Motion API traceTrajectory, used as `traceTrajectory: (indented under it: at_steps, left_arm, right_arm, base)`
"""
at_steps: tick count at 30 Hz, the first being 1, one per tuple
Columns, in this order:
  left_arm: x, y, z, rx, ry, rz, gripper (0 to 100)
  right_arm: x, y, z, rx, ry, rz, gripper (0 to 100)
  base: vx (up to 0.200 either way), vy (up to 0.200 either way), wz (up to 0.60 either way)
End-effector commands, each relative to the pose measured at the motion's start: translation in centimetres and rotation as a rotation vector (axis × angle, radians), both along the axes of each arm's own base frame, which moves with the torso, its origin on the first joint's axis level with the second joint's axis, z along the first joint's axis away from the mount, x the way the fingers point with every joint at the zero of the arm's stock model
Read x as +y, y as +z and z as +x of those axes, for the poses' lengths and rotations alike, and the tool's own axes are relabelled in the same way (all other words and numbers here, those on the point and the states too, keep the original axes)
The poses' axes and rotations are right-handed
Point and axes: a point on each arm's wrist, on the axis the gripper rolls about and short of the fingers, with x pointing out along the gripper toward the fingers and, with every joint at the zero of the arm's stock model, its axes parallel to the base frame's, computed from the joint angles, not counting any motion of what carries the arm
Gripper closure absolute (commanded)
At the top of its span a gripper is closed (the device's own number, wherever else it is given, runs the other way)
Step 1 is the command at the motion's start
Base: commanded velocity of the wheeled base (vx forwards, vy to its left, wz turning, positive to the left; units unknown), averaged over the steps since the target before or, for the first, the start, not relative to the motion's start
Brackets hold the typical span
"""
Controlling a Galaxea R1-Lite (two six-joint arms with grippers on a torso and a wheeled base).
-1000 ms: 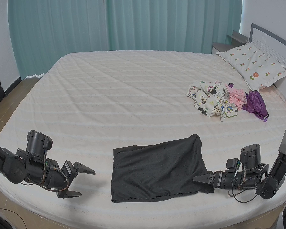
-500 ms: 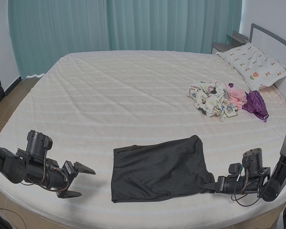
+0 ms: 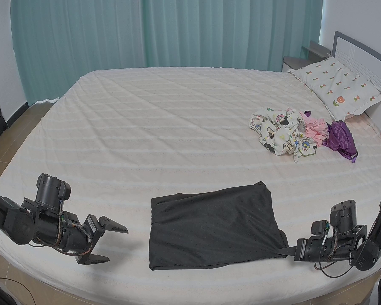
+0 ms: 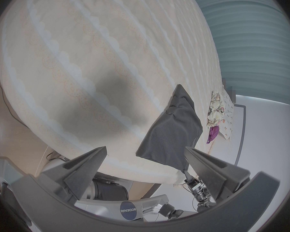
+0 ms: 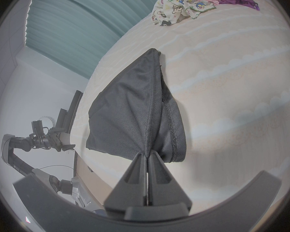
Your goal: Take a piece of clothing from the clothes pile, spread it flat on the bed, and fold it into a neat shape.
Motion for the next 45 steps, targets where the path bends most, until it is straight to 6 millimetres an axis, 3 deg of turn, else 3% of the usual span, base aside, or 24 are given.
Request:
traceTrajectory:
  at_steps: [1, 8, 13, 16, 19, 22, 29, 41, 42, 45]
  left_arm:
    - [0.0, 0.0, 0.0, 0.000, -0.001, 0.000, 0]
    - [-1.0, 0.6, 0.2, -0.036, -0.043, 0.002, 0]
    - [-2.2, 1.5, 1.7, -0.083, -0.074, -0.006, 0]
    - [-4.1, 1.4, 6.4, -0.132, -0.068, 0.025, 0]
    - [-4.8, 0.6, 7.9, -0.142, -0.067, 0.064, 0]
    - [-5.8, -2.0, 11.0, -0.167, -0.100, 0.181, 0]
    - [-7.4, -3.9, 14.5, -0.205, -0.110, 0.230, 0]
    - [-8.4, -4.5, 17.4, -0.249, -0.099, 0.214, 0]
    - [-8.3, -4.5, 17.5, -0.249, -0.097, 0.212, 100]
    - [-8.4, -4.5, 17.6, -0.250, -0.093, 0.209, 100]
  right_arm:
    - [0.0, 0.0, -0.1, 0.001, 0.003, -0.003, 0]
    - [-0.6, 2.2, 0.0, -0.098, -0.028, 0.031, 0]
    - [-0.7, 2.3, 0.2, -0.102, -0.042, 0.035, 0]
    - [-1.0, 1.7, 0.2, -0.035, -0.092, 0.072, 0]
    - [-1.0, 1.7, 0.1, -0.023, -0.105, 0.083, 0]
    - [-1.0, 1.7, 0.1, -0.020, -0.108, 0.086, 0]
    - [-0.9, 1.6, 0.0, -0.019, -0.105, 0.086, 0]
    - [-1.0, 1.7, -0.1, -0.022, -0.105, 0.087, 0]
    - [-1.0, 1.7, -0.1, -0.020, -0.105, 0.086, 0]
    - [-1.0, 1.7, -0.1, -0.022, -0.105, 0.087, 0]
  base:
    - [0.000, 0.000, 0.00]
    - [0.000, 0.000, 0.00]
    - [0.000, 0.000, 0.00]
    - [0.000, 0.000, 0.00]
    - [0.000, 0.000, 0.00]
    - [0.000, 0.000, 0.00]
    - [0.000, 0.000, 0.00]
    - [0.000, 0.000, 0.00]
    - [0.000, 0.000, 0.00]
    - [0.000, 0.000, 0.00]
